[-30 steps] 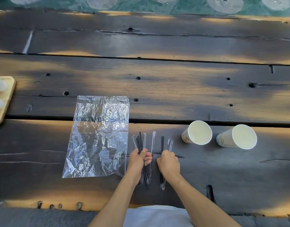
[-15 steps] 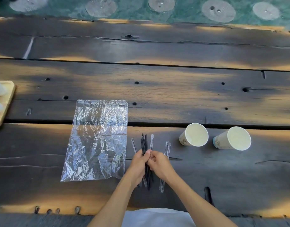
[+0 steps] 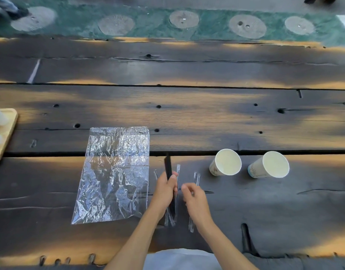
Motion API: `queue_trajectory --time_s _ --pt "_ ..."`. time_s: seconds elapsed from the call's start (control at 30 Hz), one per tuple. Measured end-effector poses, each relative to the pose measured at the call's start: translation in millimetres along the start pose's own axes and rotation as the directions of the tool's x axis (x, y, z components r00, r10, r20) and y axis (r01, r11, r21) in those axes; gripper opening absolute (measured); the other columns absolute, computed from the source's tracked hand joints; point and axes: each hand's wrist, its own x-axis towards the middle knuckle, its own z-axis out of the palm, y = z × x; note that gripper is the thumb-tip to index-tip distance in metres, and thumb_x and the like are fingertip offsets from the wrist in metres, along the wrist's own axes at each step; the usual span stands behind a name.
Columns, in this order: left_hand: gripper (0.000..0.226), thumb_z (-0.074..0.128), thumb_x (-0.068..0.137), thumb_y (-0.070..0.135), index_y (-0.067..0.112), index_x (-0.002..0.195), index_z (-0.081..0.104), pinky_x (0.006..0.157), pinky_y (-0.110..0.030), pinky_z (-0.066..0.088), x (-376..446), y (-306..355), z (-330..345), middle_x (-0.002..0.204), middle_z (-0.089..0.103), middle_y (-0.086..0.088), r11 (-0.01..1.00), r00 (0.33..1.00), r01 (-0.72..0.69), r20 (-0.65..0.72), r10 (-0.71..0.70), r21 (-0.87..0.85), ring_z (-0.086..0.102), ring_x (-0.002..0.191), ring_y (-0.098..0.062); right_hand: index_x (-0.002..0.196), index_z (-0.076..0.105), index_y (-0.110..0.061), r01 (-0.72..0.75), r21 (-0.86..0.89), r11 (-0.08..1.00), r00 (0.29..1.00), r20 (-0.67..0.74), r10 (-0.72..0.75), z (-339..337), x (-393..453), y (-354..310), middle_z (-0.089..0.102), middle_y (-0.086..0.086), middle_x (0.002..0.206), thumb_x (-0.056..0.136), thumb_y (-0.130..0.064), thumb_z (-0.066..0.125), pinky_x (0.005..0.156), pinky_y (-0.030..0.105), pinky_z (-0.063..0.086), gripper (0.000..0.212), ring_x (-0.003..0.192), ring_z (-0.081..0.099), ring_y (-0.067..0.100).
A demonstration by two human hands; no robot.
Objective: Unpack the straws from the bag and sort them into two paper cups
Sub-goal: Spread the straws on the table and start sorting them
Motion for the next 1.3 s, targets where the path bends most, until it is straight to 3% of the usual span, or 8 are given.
queue_trajectory --time_s 0.1,0.3,0.43,0.63,0.8,0.93,1.13,1.3 --pt "0.023 0.04 0.102 0.023 0.026 0.12 0.054 0.079 -0.026 0.053 -7 -1 4 0.105 0.067 0.003 0.912 0.965 -0.187 0.243 0.1 0.366 0.064 0.093 -0.01 0.1 0.068 -0.024 0.115 0.011 0.993 0.993 0.024 -0.115 -22 5 -34 0.064 0.0 0.097 0.086 -0.036 0.064 0.076 0.037 0.054 0.02 0.09 0.064 0.016" --pt "0.071 0.037 0.1 0.016 0.029 0.156 -0.004 0.099 -0.028 0.047 -13 16 17 0.134 0.057 0.002 0.721 0.833 -0.452 0.537 0.131 0.525 0.06 0.113 -0.013 0.088 0.06 -0.004 0.097 0.135 0.986 0.988 0.109 -0.112 -55 3 -57 0.058 0.009 0.061 0.093 -0.01 0.061 0.045 0.021 0.043 0.008 0.043 0.048 0.009" --pt "0.021 0.04 0.101 0.027 0.036 0.12 0.046 0.074 -0.037 0.051 -15 23 21 0.088 0.064 0.014 0.745 0.827 -0.444 0.547 0.128 0.497 0.059 0.075 -0.011 0.083 0.055 0.005 0.124 0.283 0.951 0.992 -0.057 -0.112 -67 0 -50 0.052 0.016 0.055 0.094 -0.008 0.058 0.045 0.027 0.038 0.018 0.04 0.039 0.018" --pt "0.013 0.039 0.1 0.044 0.038 0.094 0.049 0.059 -0.033 0.039 -15 27 26 0.079 0.062 0.004 0.696 0.795 -0.473 0.602 0.074 0.54 0.047 0.06 -0.012 0.081 0.063 -0.001 0.138 0.248 0.959 0.99 0.004 -0.143 -81 -4 -42 0.055 0.009 0.056 0.093 -0.007 0.06 0.053 0.029 0.041 0.014 0.048 0.044 0.019" --pt "0.018 0.062 0.093 0.036 0.028 0.109 0.058 0.069 -0.011 0.04 -11 18 18 0.095 0.062 0.013 0.856 0.921 -0.247 0.383 0.063 0.454 0.057 0.081 0.003 0.081 0.063 -0.011 0.26 0.329 0.908 0.92 -0.371 -0.128 -125 1 -55 0.059 0.0 0.054 0.093 -0.007 0.062 0.047 0.025 0.043 0.012 0.046 0.049 0.014" --pt "0.025 0.063 0.093 0.024 0.019 0.117 0.058 0.075 -0.018 0.043 -4 -4 -8 0.104 0.063 0.006 0.894 1.0 -0.021 0.018 0.014 0.447 0.061 0.1 -0.013 0.091 0.061 -0.004 0.379 0.389 0.839 0.78 -0.623 -0.063 -170 14 -60 0.055 0.01 0.069 0.093 -0.008 0.062 0.044 0.021 0.044 0.004 0.046 0.05 0.011" --pt "0.025 0.055 0.096 0.012 0.008 0.121 0.053 0.06 -0.02 0.037 -6 -23 -20 0.088 0.056 0.003 0.848 0.976 0.181 -0.199 -0.091 0.499 0.053 0.078 -0.008 0.085 0.064 -0.005 0.187 0.117 0.975 0.856 -0.507 -0.103 -155 51 -41 0.064 0.01 0.067 0.09 -0.009 0.062 0.056 0.032 0.052 0.007 0.051 0.056 0.016" --pt "0.029 0.054 0.095 0.008 0.004 0.123 0.051 0.061 -0.028 0.036 -5 -26 -18 0.08 0.052 0.003 0.829 0.962 0.242 -0.233 -0.14 0.504 0.047 0.07 -0.006 0.085 0.068 -0.005 0.157 -0.051 0.986 0.897 -0.41 -0.164 -145 58 -35 0.069 0.012 0.069 0.087 -0.009 0.067 0.056 0.019 0.051 0.005 0.059 0.063 0.024"
